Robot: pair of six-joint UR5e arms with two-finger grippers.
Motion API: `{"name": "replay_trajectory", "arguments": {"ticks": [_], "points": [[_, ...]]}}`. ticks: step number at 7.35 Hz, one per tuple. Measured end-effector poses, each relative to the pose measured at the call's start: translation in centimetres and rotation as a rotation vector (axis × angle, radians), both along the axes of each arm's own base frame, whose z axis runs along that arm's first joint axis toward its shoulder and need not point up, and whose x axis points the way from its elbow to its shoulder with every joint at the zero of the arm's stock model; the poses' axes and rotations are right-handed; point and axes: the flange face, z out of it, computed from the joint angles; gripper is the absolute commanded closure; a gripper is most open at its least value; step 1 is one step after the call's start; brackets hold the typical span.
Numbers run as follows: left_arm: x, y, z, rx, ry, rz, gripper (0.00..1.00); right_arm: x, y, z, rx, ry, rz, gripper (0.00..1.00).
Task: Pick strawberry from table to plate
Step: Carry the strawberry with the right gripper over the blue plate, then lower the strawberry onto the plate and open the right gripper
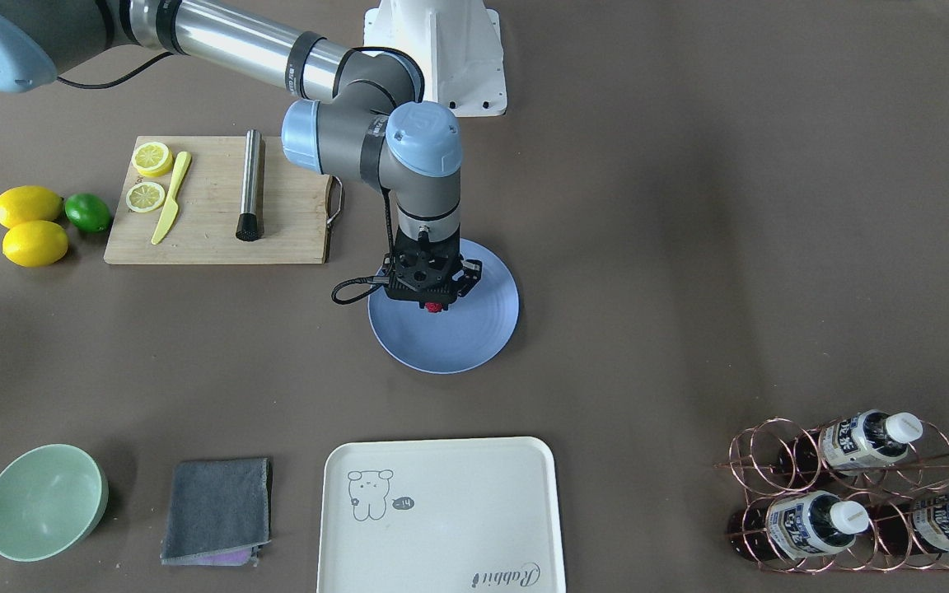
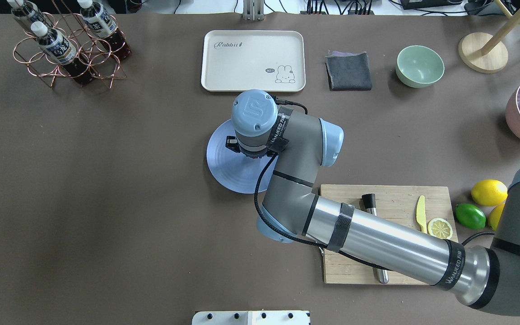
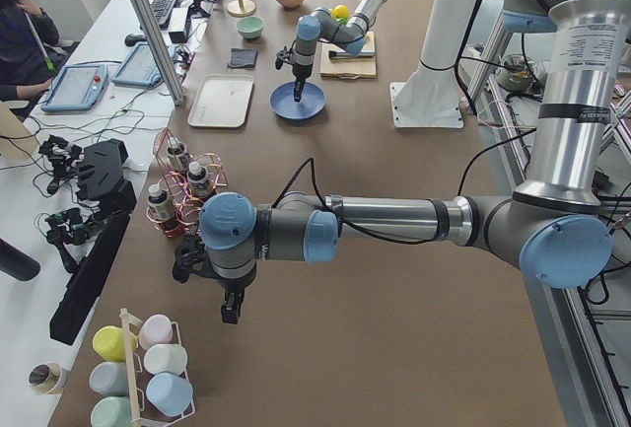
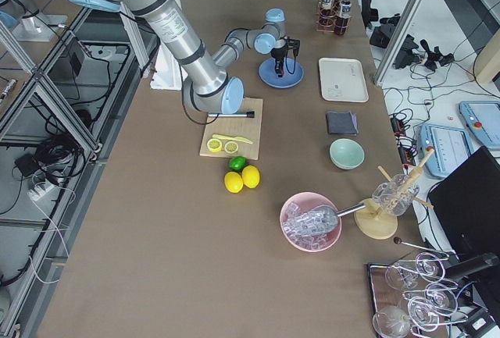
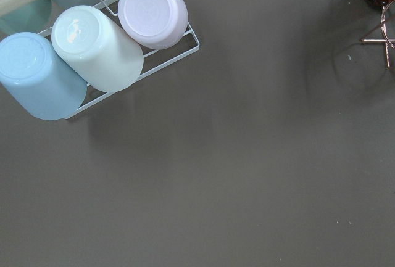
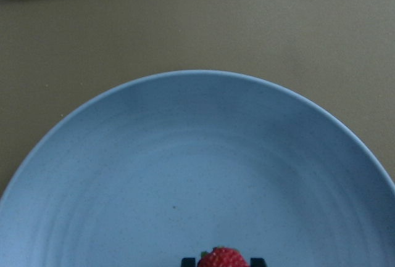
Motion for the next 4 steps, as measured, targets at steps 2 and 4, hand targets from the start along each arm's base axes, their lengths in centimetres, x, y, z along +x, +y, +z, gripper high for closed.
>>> {"name": "replay_trajectory", "arguments": {"ticks": [2, 4], "points": [[0.0, -0.05, -0.11, 0.002, 0.0, 0.0, 0.02, -0.55, 0.16, 0.13, 0.007, -0.012, -0.005, 0.37], [0.0, -0.08, -0.24, 0.005, 0.0, 0.0, 0.02, -0.56, 0.09, -0.28, 0.017, -0.021, -0.009, 0.0]]}}
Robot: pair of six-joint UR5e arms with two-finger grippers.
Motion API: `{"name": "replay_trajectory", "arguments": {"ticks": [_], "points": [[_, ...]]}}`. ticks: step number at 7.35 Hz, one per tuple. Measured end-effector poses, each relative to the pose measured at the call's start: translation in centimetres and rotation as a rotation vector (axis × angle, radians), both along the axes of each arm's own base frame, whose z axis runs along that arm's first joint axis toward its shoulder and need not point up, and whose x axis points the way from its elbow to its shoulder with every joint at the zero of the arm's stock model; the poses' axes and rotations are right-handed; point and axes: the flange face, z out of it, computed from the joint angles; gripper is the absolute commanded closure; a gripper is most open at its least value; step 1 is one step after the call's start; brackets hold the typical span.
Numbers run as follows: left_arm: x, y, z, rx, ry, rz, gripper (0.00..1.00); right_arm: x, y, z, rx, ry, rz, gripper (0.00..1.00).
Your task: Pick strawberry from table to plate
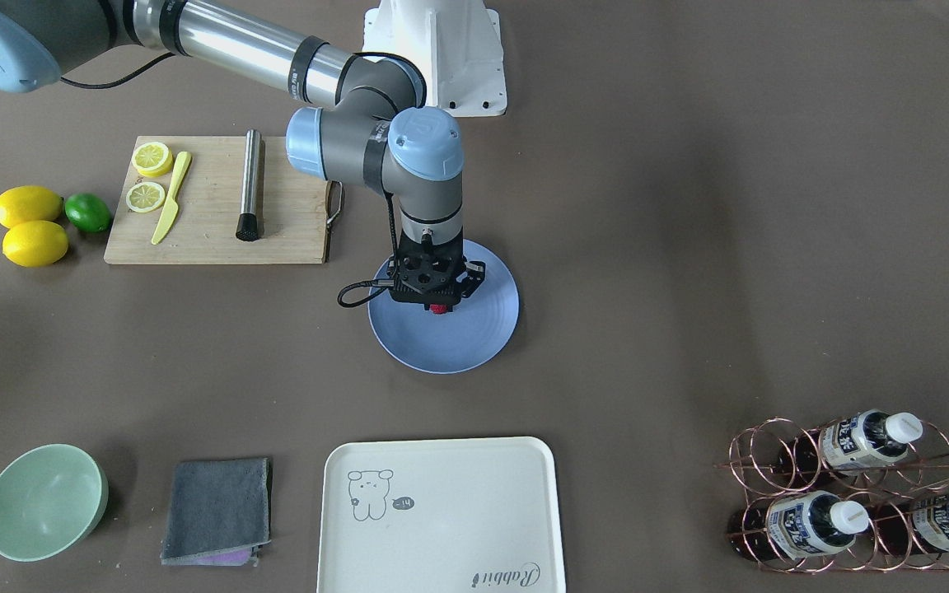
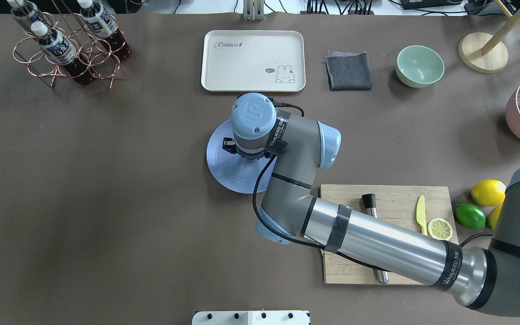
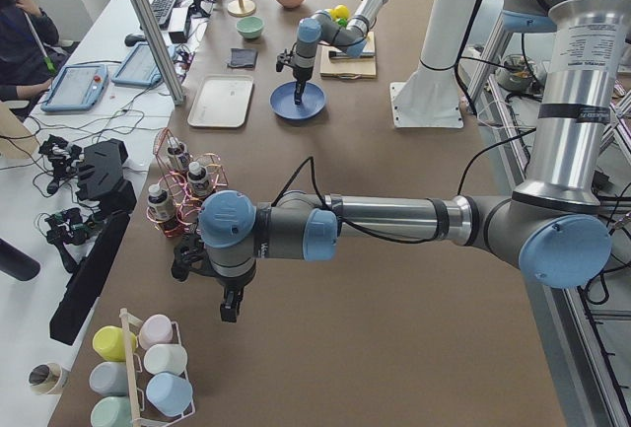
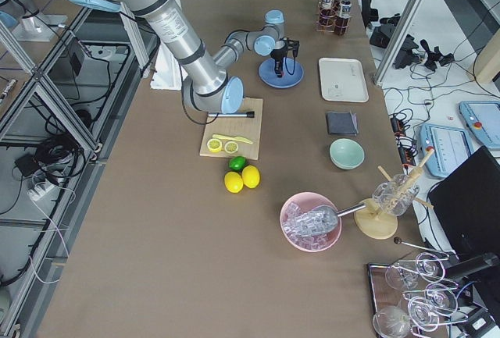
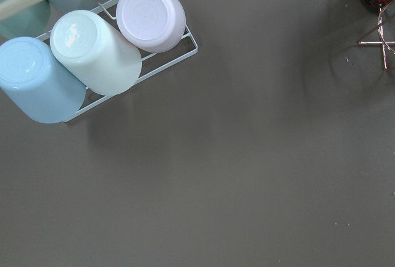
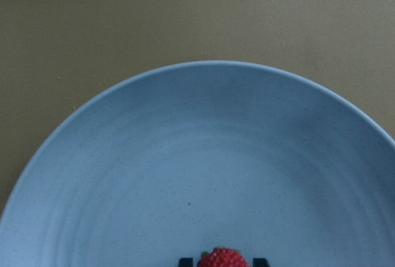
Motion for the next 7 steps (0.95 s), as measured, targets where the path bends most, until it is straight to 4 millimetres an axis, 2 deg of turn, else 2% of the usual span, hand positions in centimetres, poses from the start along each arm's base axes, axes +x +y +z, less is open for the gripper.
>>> {"name": "replay_trajectory", "arguments": {"ticks": [2, 4, 5, 6, 7], "points": [[0.1, 0.0, -0.1, 0.002, 0.013, 0.001, 0.02, 0.6, -0.5, -1.2, 0.029, -0.013, -0.014, 0.0], [0.3, 0.1, -0.3, 0.005, 0.041, 0.003, 0.02, 3.1, -2.4, -2.4, 0.02, -0.036, -0.012, 0.0], [0.4, 0.1, -0.4, 0.005, 0.06, 0.004, 0.02, 5.8, -4.4, -2.6, 0.004, -0.029, -0.018, 0.0], [0.7, 0.0, -0.5, 0.004, 0.083, 0.007, 0.02, 10.0, -7.0, -1.9, 0.003, 0.001, -0.038, 0.0], [0.9, 0.0, -0.5, 0.002, 0.095, 0.009, 0.02, 15.8, -9.7, -0.3, 0.008, 0.026, -0.07, 0.0]]}}
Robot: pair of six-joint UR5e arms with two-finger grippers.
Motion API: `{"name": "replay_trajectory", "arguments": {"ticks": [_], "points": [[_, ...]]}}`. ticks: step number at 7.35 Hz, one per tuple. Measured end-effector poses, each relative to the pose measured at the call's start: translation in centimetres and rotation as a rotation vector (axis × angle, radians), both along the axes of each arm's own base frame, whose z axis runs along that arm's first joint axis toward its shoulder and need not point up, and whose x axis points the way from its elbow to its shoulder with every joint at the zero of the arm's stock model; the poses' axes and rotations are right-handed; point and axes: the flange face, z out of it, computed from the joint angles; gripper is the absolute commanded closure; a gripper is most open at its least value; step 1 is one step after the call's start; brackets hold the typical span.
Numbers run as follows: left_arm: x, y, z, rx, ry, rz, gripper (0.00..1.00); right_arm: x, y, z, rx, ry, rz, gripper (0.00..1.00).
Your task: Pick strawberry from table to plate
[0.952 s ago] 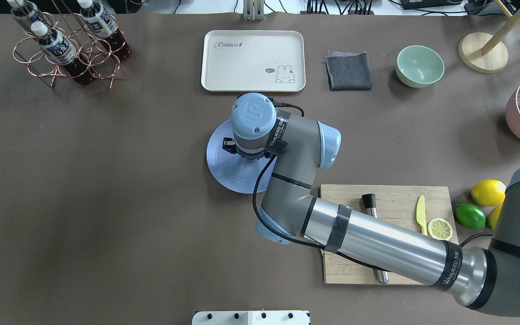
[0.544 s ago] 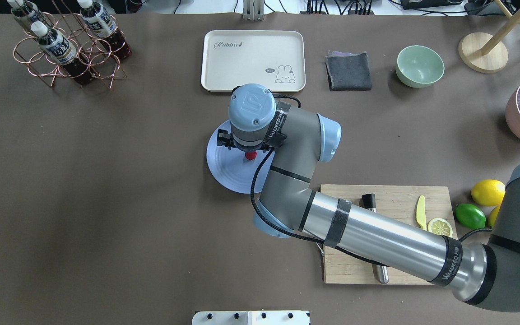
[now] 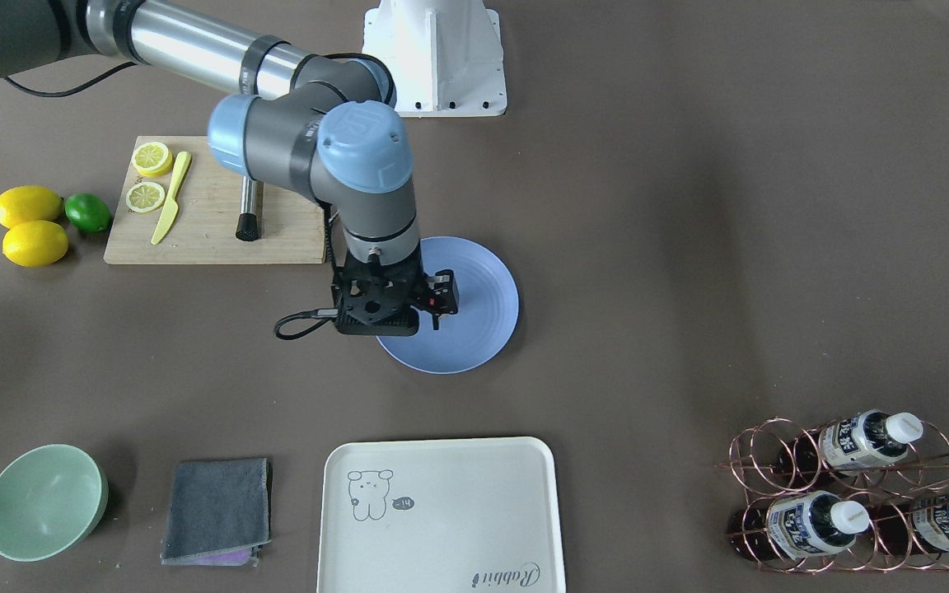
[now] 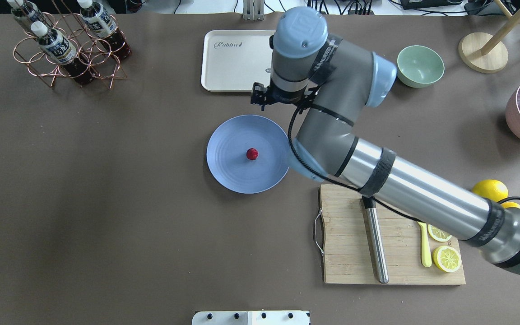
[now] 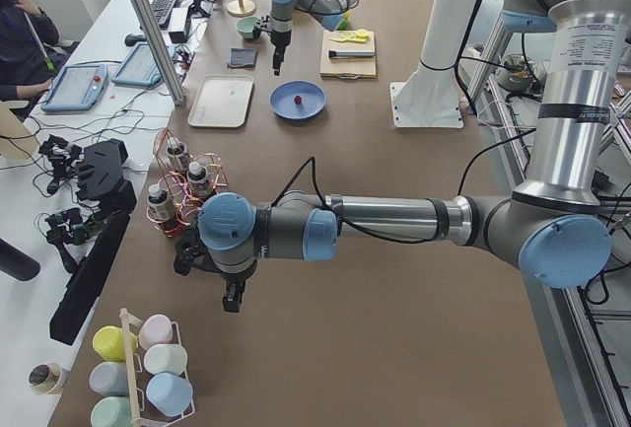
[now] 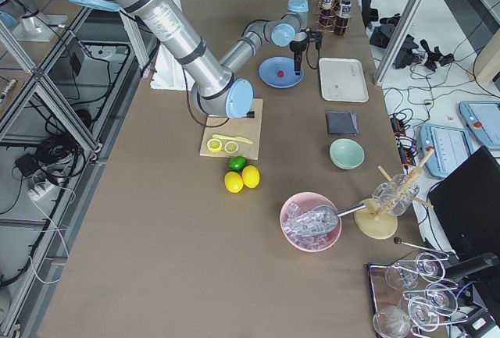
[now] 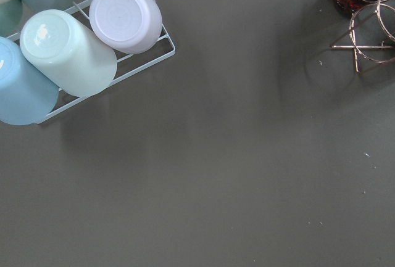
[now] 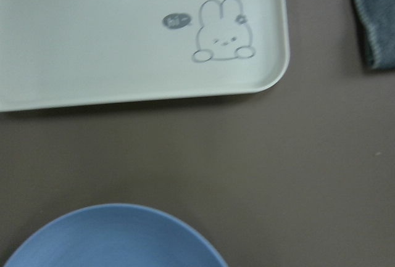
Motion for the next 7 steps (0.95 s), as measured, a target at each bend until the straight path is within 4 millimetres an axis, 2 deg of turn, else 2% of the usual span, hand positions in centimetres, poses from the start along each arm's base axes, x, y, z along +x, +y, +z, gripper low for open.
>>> {"name": "replay_trajectory", "arguments": {"ticks": [1, 2, 3, 4, 7], "points": [[0.1, 0.0, 0.1, -0.001, 0.006, 0.001, 0.02, 6.9, -2.2, 2.6, 0.012, 0.01, -0.026, 0.0], [0.1, 0.0, 0.0, 0.0, 0.009, 0.002, 0.02, 13.8, -3.6, 5.9, 0.016, 0.011, -0.032, 0.0], [0.2, 0.0, -0.1, 0.0, 0.01, 0.003, 0.02, 20.2, -3.9, 9.7, 0.027, 0.015, -0.039, 0.0], [0.2, 0.0, -0.1, 0.001, 0.01, 0.003, 0.02, 26.1, -3.2, 13.7, 0.057, 0.037, -0.062, 0.0], [0.2, 0.0, -0.2, 0.011, 0.008, 0.008, 0.02, 40.8, -0.8, 25.5, 0.092, 0.094, -0.143, 0.0]]}}
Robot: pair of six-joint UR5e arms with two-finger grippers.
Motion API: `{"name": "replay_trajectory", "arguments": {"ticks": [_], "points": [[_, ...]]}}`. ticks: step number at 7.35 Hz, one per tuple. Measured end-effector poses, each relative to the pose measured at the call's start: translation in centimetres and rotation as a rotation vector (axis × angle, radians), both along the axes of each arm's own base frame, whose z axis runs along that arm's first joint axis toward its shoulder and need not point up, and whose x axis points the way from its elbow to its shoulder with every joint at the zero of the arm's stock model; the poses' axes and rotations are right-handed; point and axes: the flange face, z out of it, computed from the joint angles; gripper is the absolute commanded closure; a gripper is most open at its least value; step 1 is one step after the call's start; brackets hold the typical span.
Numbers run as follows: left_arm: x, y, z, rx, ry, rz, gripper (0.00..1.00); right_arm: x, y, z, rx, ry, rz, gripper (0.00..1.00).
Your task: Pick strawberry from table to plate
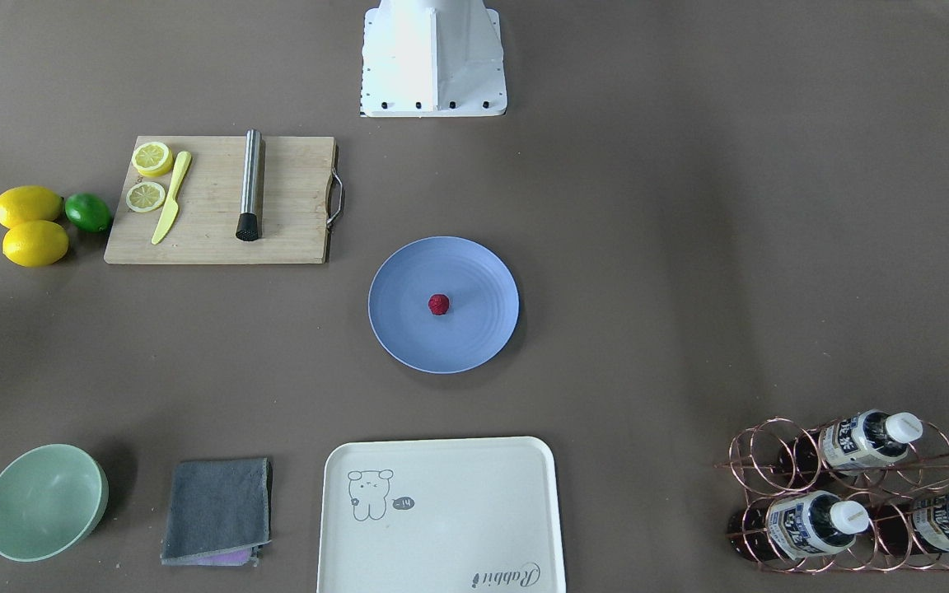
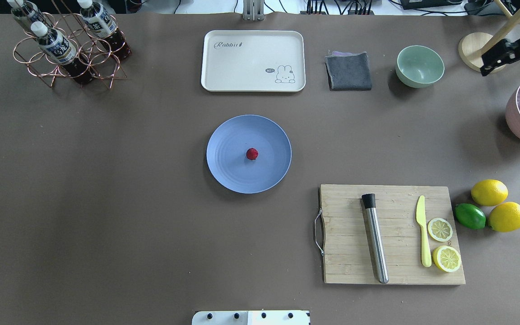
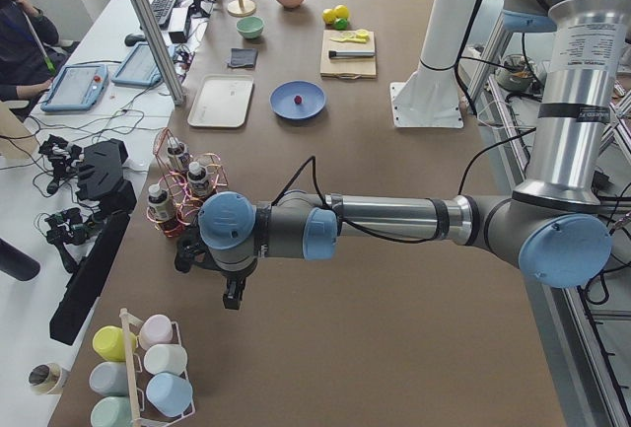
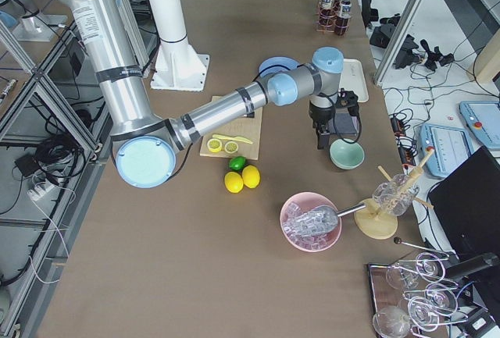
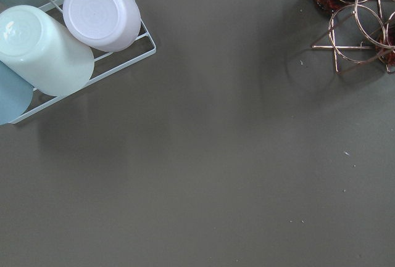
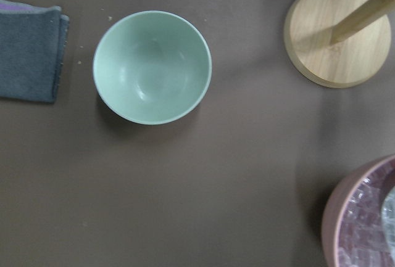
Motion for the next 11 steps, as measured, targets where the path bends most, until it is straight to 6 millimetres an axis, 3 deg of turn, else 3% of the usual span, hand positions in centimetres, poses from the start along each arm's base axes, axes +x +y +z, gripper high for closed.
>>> {"name": "replay_trajectory", "arguments": {"ticks": [2, 4, 6, 11], "points": [[0.0, 0.0, 0.2, -0.003, 0.0, 0.001, 0.02, 8.0, 2.0, 6.1, -0.008, 0.011, -0.048, 0.0], [0.0, 0.0, 0.3, -0.003, -0.004, 0.002, 0.02, 13.1, 4.4, 11.2, -0.022, 0.018, -0.074, 0.0], [0.0, 0.0, 0.1, 0.002, -0.011, 0.003, 0.02, 14.4, 5.8, 13.8, -0.054, 0.027, -0.073, 0.0], [0.2, 0.6, 1.1, 0.019, -0.027, 0.001, 0.02, 14.5, 6.1, 14.8, -0.07, 0.021, -0.07, 0.0]]}}
